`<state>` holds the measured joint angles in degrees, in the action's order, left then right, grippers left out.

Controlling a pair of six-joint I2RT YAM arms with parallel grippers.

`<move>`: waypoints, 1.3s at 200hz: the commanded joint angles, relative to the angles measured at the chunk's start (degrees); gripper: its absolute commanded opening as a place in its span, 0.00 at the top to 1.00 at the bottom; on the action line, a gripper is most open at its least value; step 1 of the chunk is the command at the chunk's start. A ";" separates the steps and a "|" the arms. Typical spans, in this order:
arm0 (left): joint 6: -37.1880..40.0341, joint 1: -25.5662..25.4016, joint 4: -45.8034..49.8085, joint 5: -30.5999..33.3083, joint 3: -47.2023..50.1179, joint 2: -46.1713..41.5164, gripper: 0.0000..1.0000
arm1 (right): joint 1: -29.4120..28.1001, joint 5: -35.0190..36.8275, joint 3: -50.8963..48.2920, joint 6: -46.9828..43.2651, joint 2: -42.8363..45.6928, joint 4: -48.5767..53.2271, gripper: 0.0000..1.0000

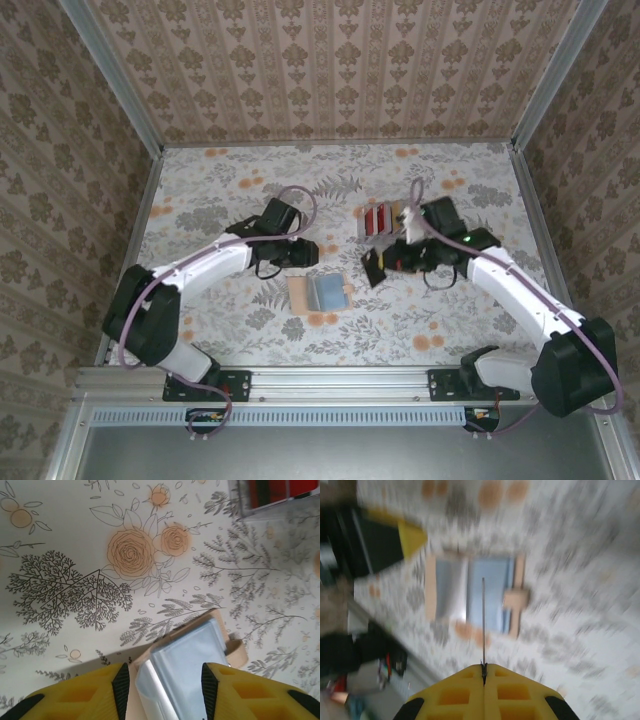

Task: Put the credit cards into the card holder
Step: Rotate the card holder at the center of the table.

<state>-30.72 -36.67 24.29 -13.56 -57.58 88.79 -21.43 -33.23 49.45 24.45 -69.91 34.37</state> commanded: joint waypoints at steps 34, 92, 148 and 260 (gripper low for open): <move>5.15 1.07 3.27 -1.68 -1.67 5.16 0.64 | -6.26 -3.38 -12.44 5.49 -0.14 1.48 0.98; 2.38 1.07 0.68 -1.05 6.46 1.35 0.68 | -8.35 -2.90 -12.92 11.01 -7.72 -12.34 0.98; -3.79 1.07 -4.30 -0.23 17.04 -5.67 0.69 | -8.65 3.14 -6.69 11.12 -15.86 -16.27 0.99; -17.90 -7.59 -12.20 3.32 28.34 -17.14 0.67 | -8.89 -0.16 10.23 8.10 -33.40 -17.97 0.99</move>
<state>-42.81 -42.15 15.77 -12.12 -31.18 73.34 -29.80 -30.74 55.42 34.52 -99.39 16.23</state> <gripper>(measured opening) 0.328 0.068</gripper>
